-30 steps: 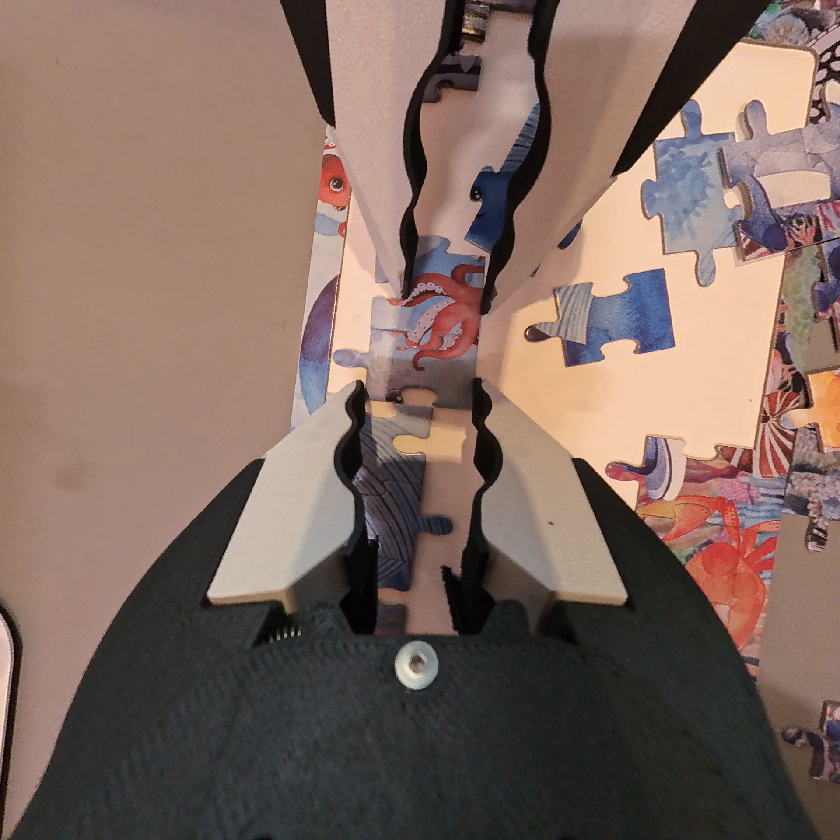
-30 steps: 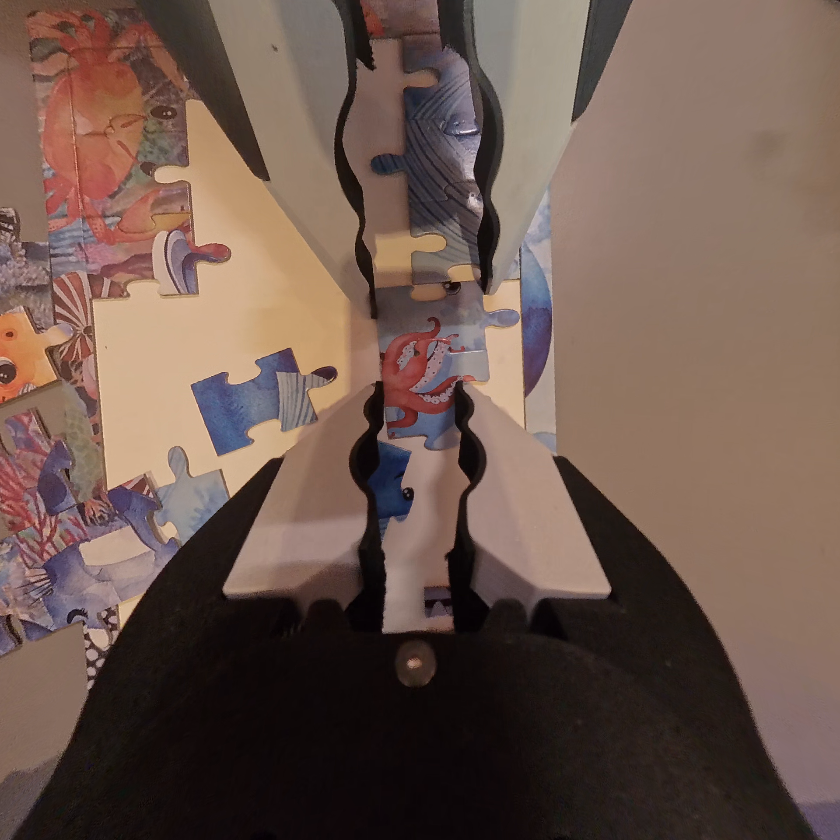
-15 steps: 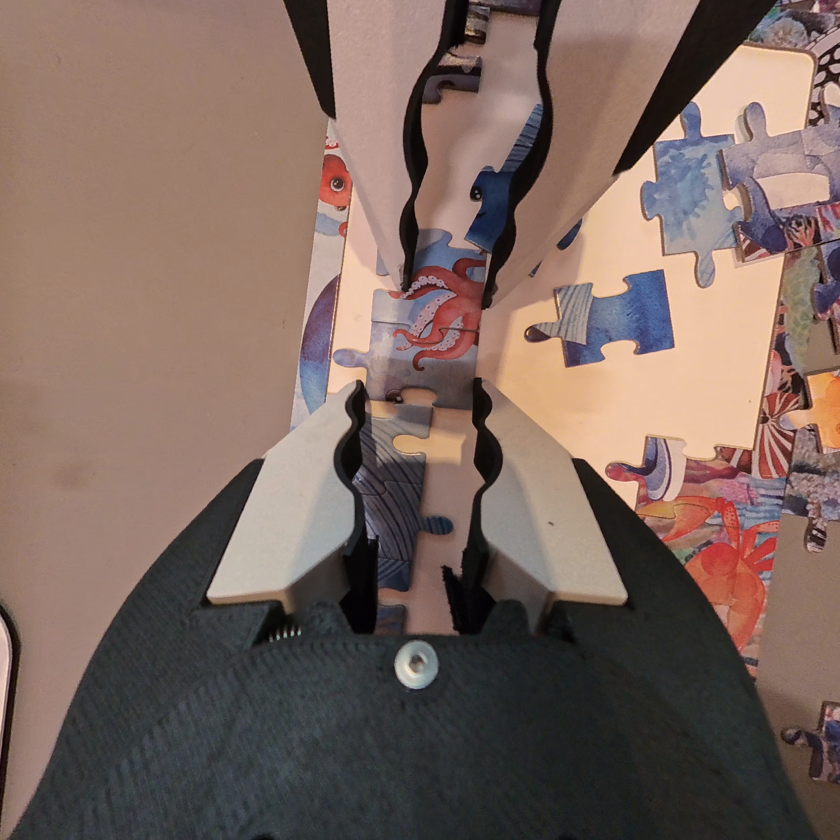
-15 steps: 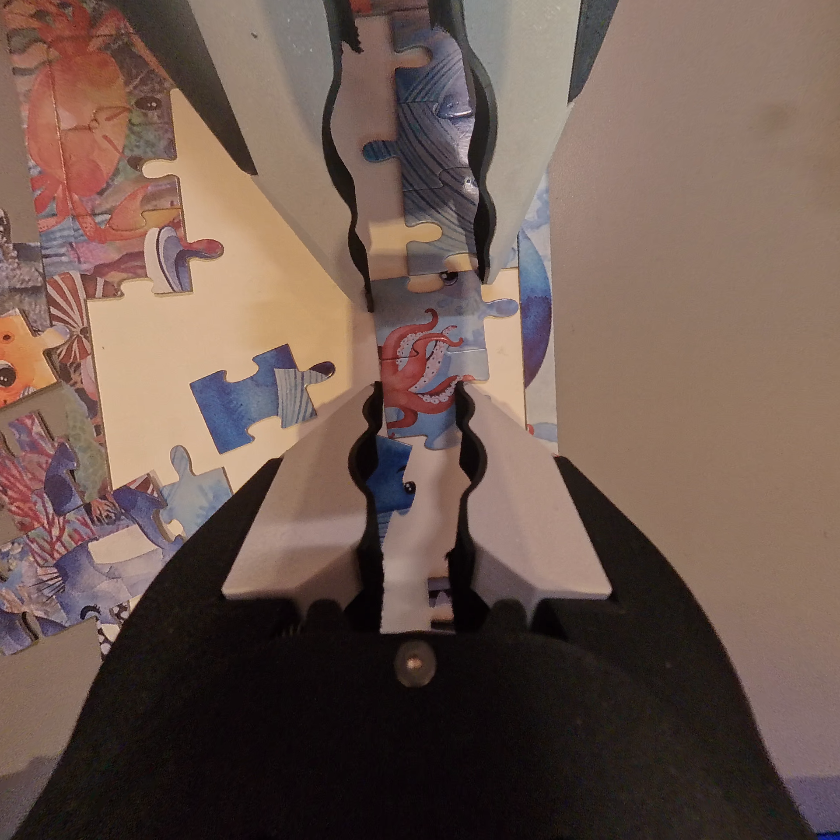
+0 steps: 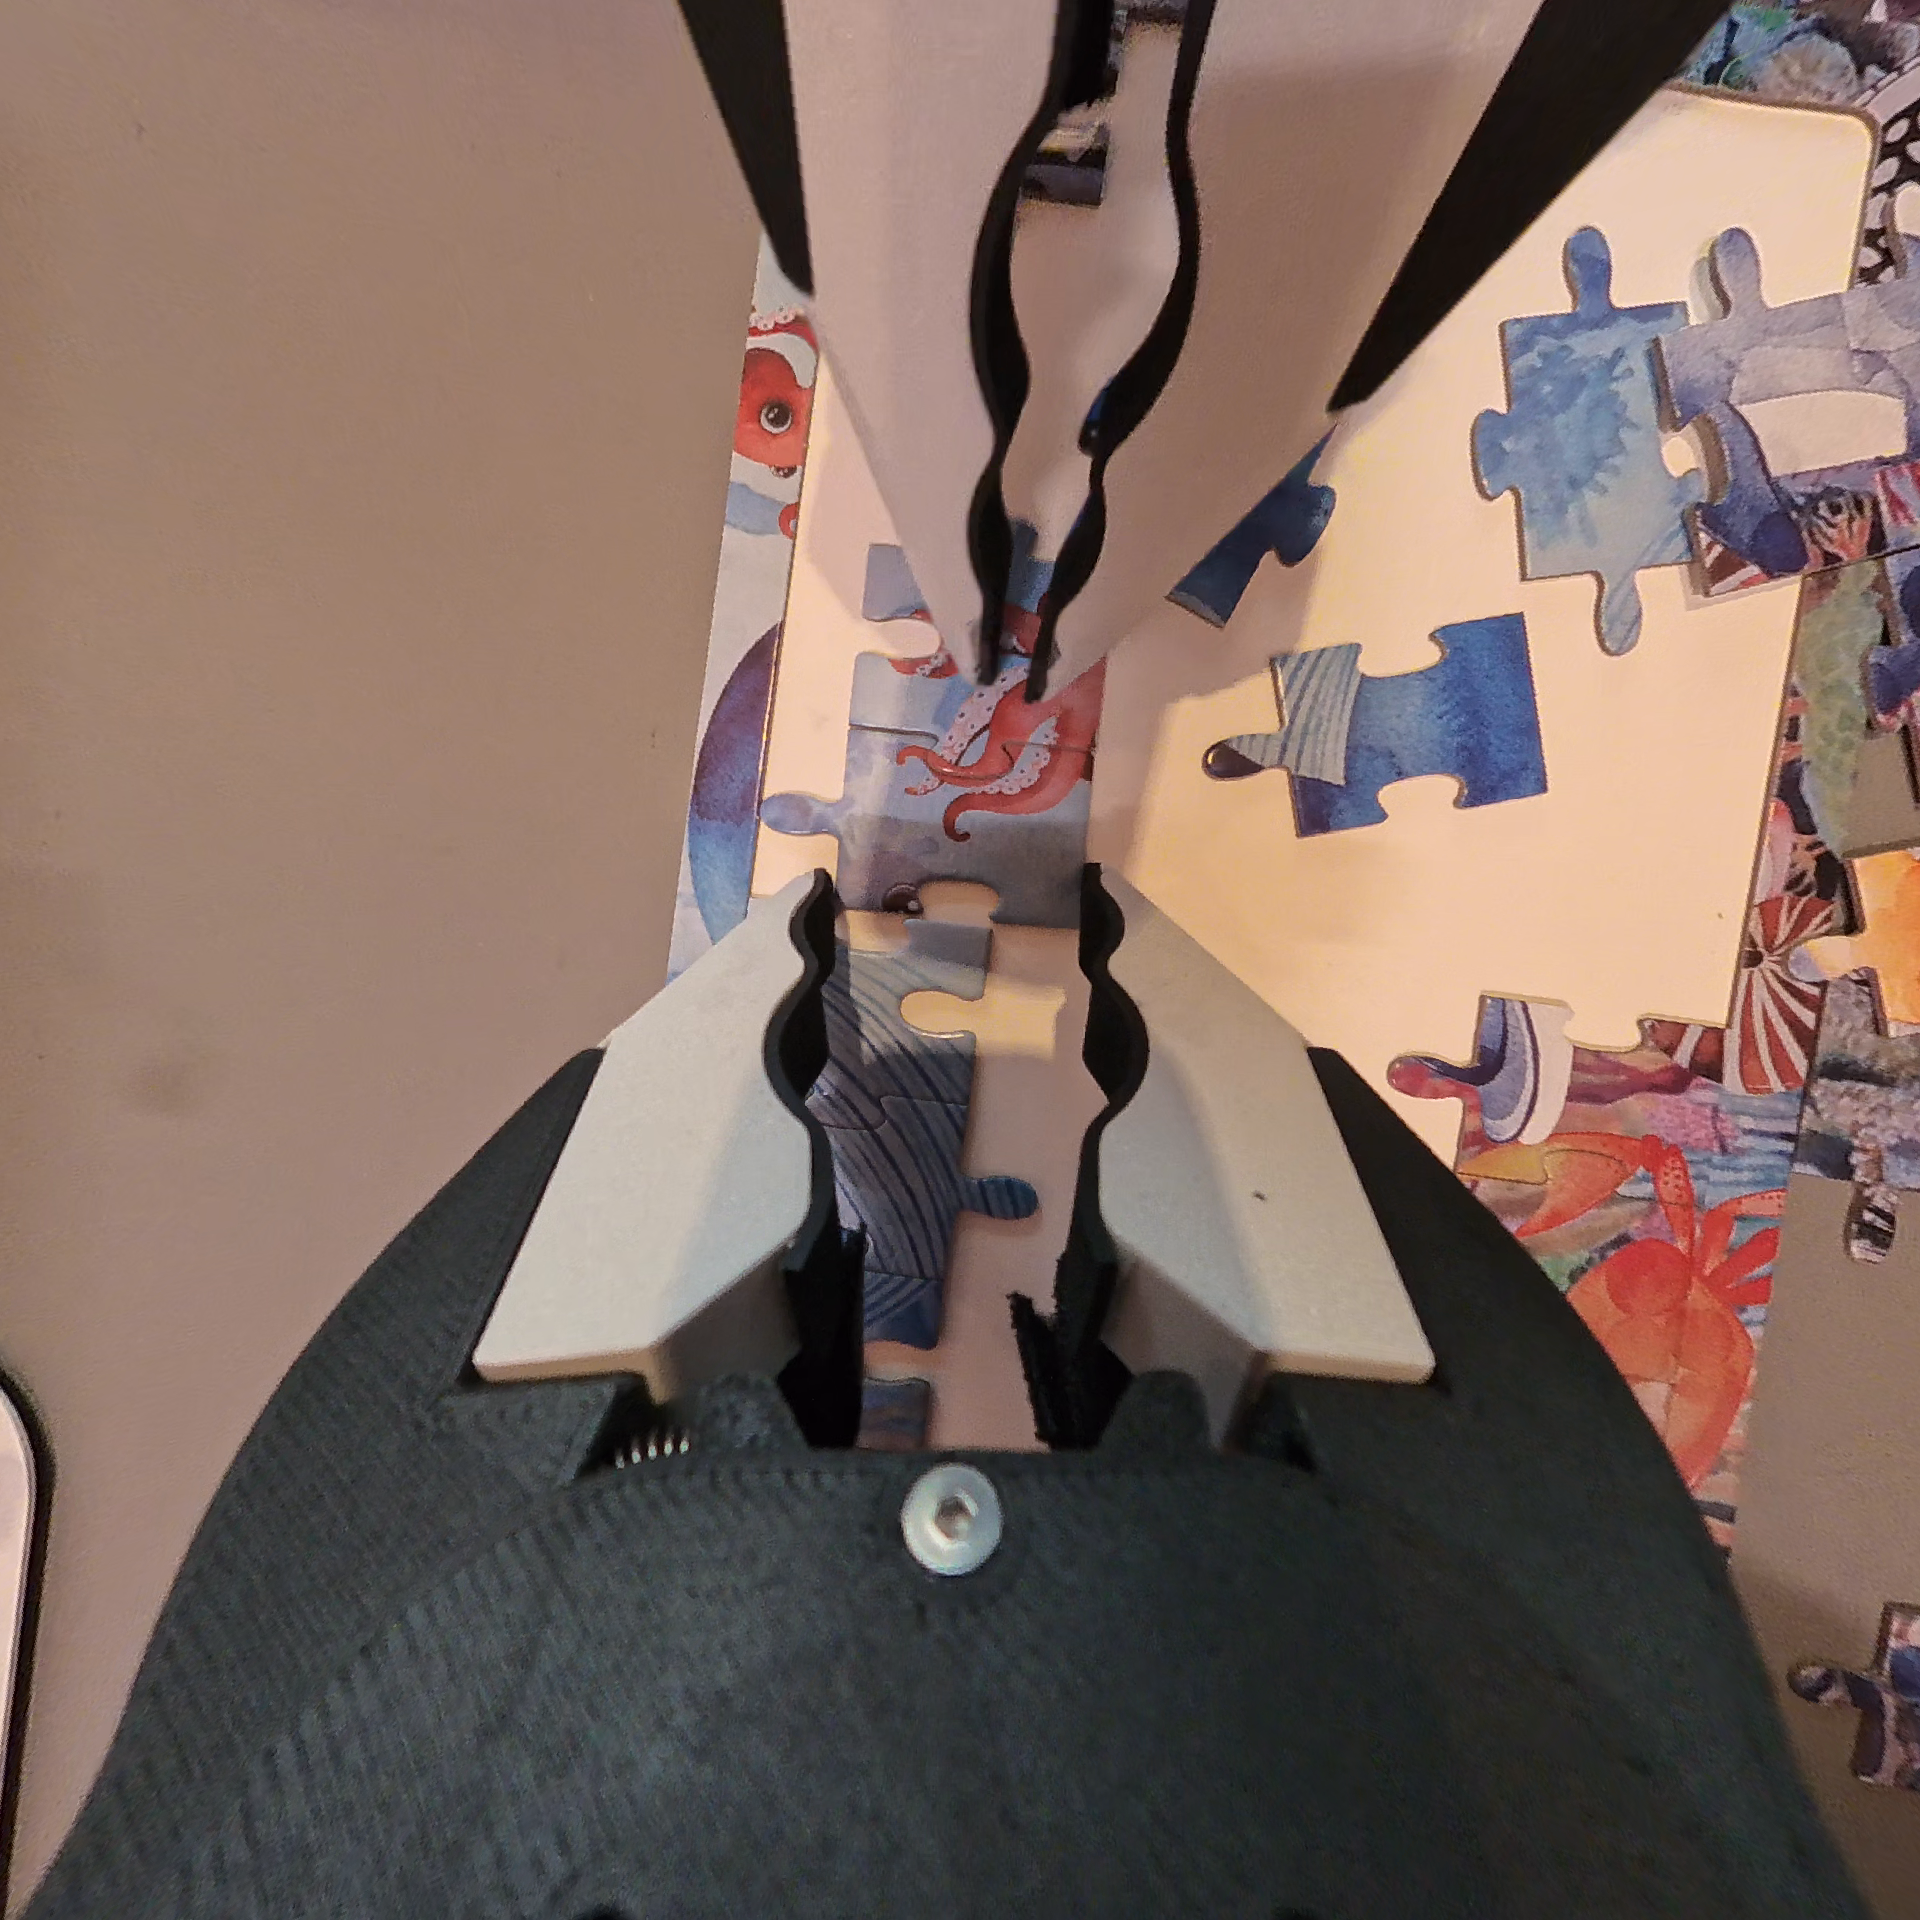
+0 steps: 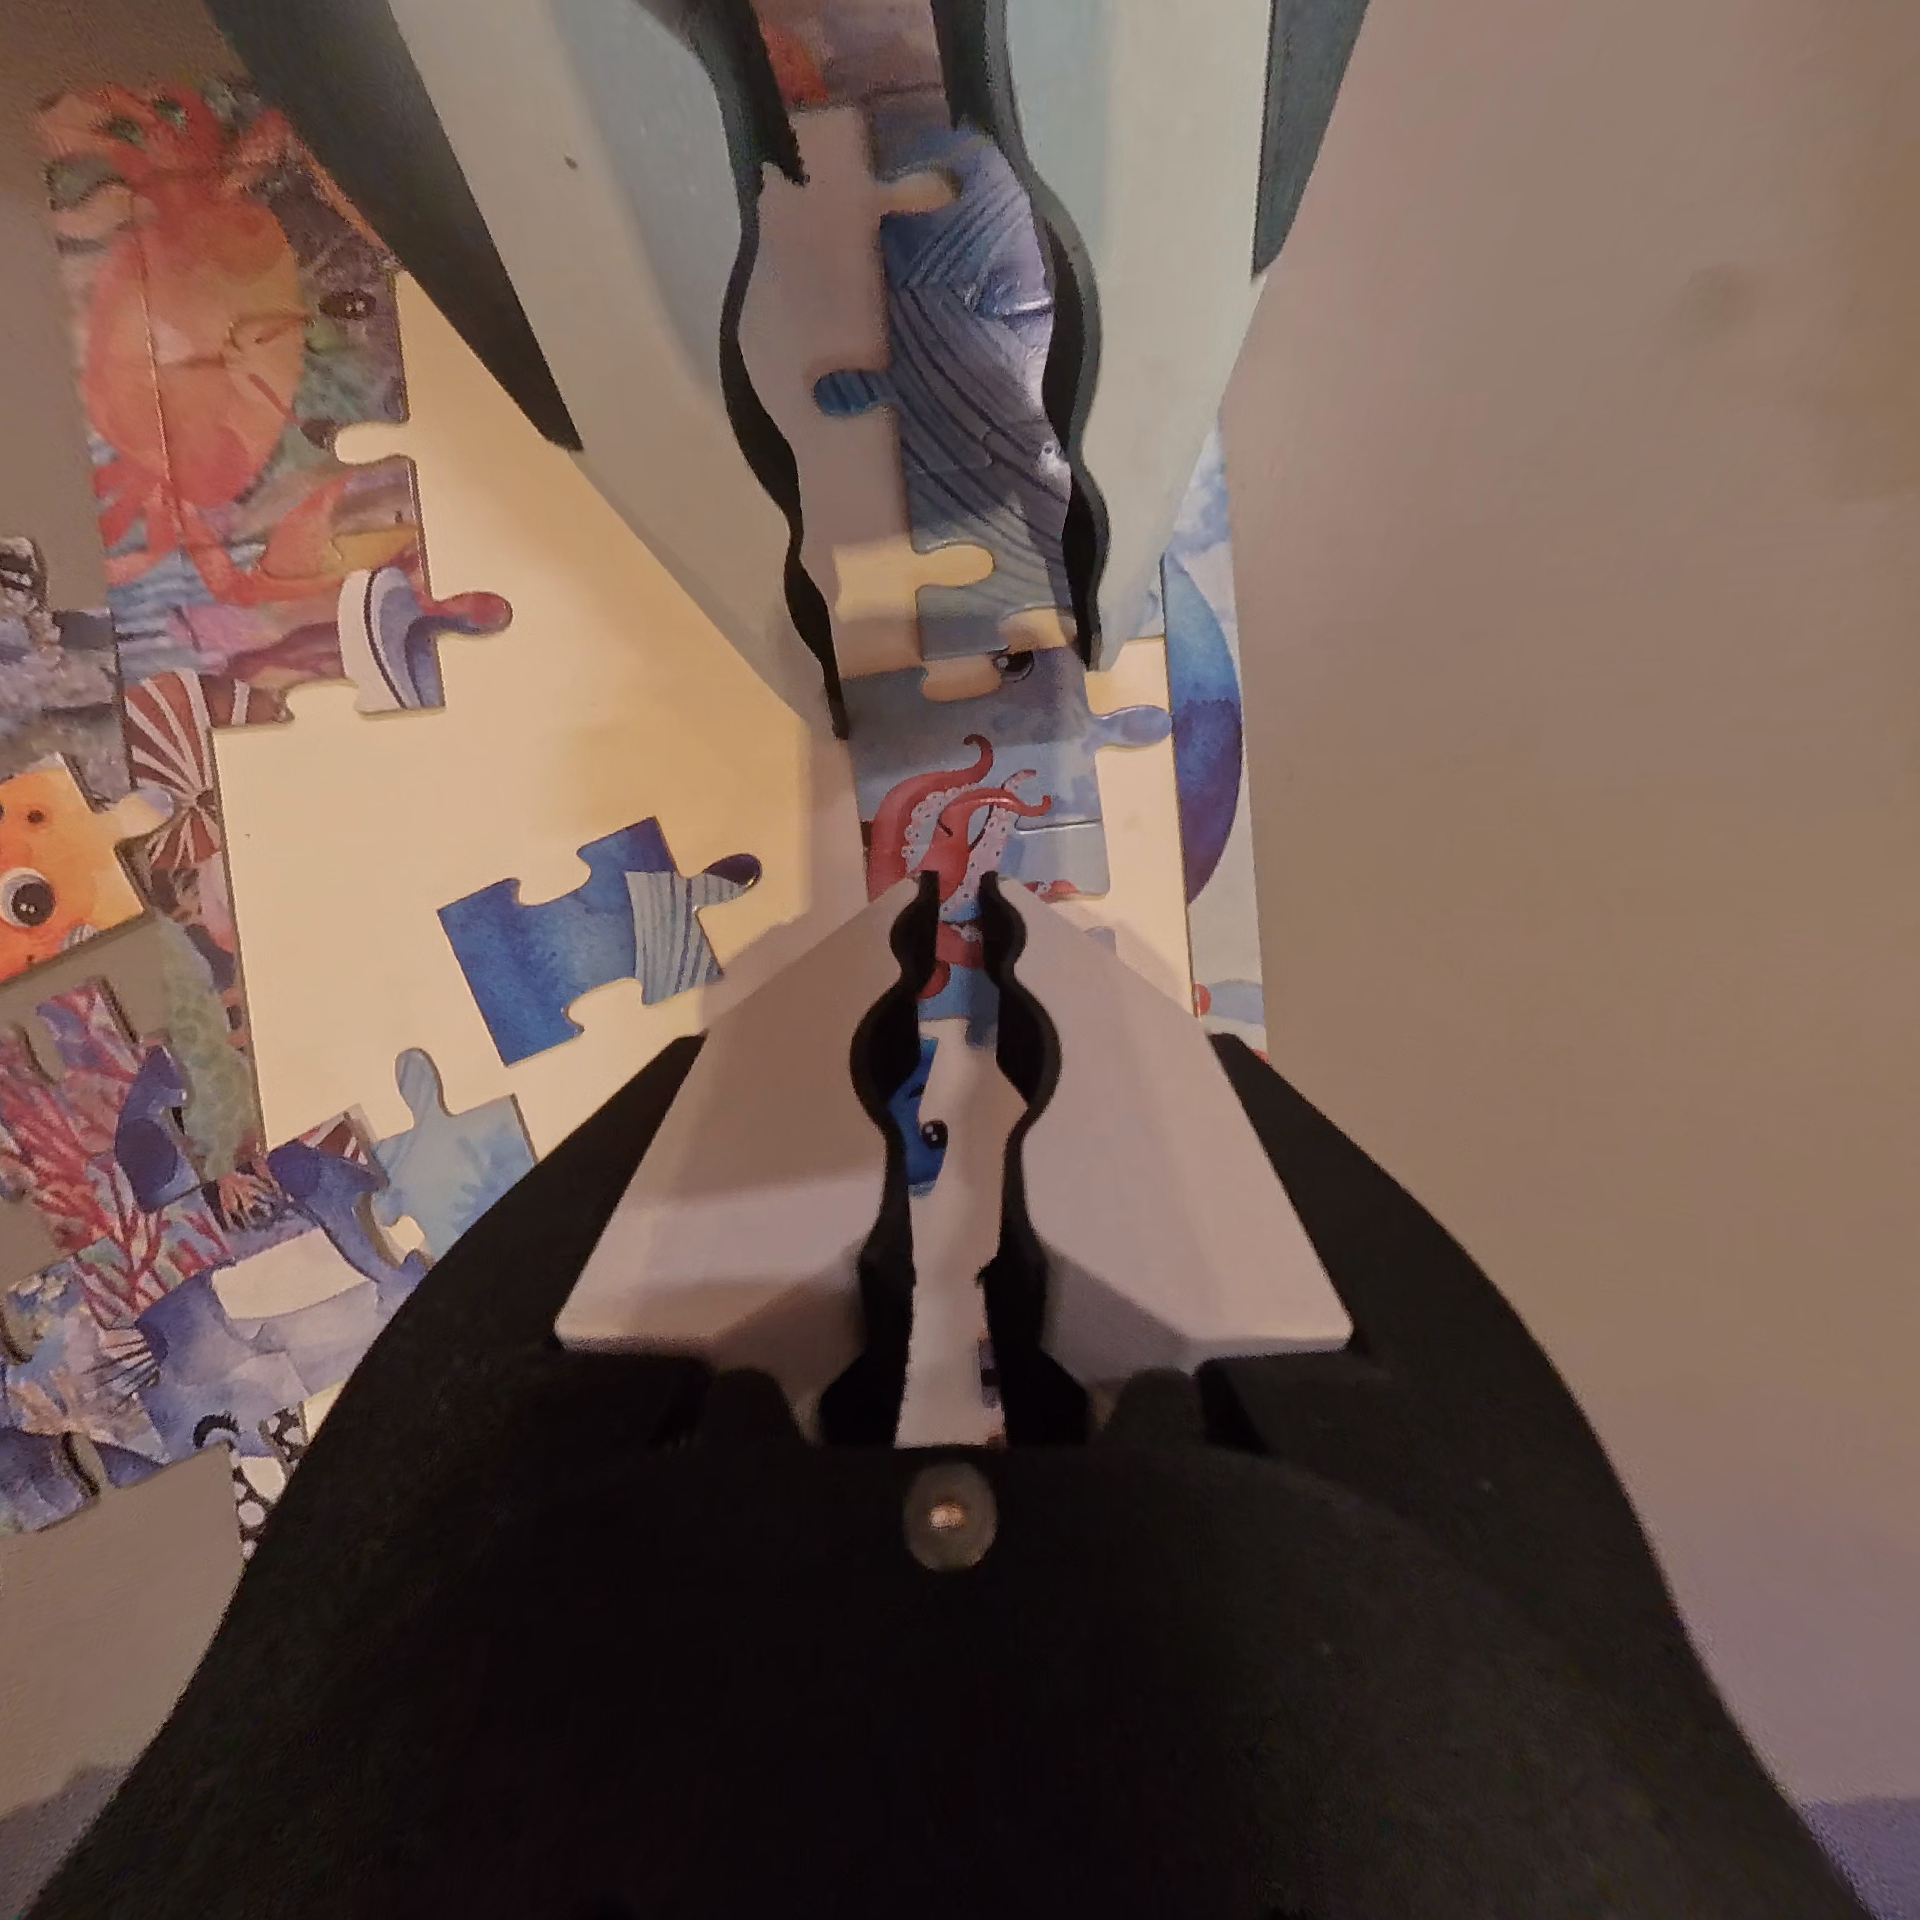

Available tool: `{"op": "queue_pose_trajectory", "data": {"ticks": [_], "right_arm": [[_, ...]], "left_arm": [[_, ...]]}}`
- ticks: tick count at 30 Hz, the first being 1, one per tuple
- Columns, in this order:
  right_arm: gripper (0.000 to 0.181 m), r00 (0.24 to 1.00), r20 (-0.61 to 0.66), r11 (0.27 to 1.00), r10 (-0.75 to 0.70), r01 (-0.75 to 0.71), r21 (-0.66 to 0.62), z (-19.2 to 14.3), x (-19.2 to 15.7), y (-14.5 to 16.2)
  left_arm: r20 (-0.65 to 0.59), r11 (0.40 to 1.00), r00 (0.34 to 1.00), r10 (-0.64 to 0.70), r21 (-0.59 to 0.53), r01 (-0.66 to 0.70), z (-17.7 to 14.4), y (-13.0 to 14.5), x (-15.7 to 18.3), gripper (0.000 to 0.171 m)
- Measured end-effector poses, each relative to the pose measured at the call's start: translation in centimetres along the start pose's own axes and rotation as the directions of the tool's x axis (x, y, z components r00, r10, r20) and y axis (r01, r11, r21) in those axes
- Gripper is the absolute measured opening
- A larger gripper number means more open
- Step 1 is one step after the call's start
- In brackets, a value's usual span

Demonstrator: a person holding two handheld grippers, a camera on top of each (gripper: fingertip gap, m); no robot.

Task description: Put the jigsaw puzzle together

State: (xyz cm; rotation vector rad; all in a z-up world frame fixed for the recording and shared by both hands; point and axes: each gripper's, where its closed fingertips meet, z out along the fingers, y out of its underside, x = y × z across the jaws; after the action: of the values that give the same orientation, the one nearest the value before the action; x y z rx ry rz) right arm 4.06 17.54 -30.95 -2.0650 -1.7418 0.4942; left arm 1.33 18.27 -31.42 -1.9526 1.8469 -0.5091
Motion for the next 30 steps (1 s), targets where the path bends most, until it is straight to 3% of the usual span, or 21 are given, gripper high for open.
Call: {"op": "queue_pose_trajectory", "data": {"ticks": [5,8,13,16,26,30], "right_arm": [[0.0,0.998,-0.048,0.998,-0.04,0.038,-0.049,-0.1,0.0,-0.1],[0.0,0.997,-0.066,0.999,-0.043,0.044,0.005,0.1,-0.1,-1.4],[0.0,0.997,-0.078,1.0,-0.019,0.017,-0.021,0.4,0.4,-0.7],[0.0,0.997,-0.072,0.997,-0.005,0.01,0.072,-0.1,0.2,-2.2],[0.0,0.998,-0.067,1.0,0.023,-0.022,0.011,0.4,0.6,-0.5],[0.008,0.995,-0.089,0.998,0.047,-0.043,0.05,-0.8,1.1,-0.8]], "left_arm": [[0.0,1.0,1.0,0.001,-0.003,-0.001,0.0,0.0,0.0,0.046],[0.002,1.0,1.0,-0.001,-0.003,0.001,-0.1,0.0,0.1,0.046],[0.001,1.0,1.0,-0.004,-0.001,0.004,0.0,0.0,0.1,0.046],[-0.002,1.0,1.0,-0.007,0.004,0.007,-0.1,0.0,0.1,0.046],[-0.004,1.0,1.0,-0.018,0.014,0.018,0.0,-0.1,0.1,0.046],[0.021,1.0,1.0,-0.012,0.001,0.011,-0.1,0.0,-0.1,0.047]]}}
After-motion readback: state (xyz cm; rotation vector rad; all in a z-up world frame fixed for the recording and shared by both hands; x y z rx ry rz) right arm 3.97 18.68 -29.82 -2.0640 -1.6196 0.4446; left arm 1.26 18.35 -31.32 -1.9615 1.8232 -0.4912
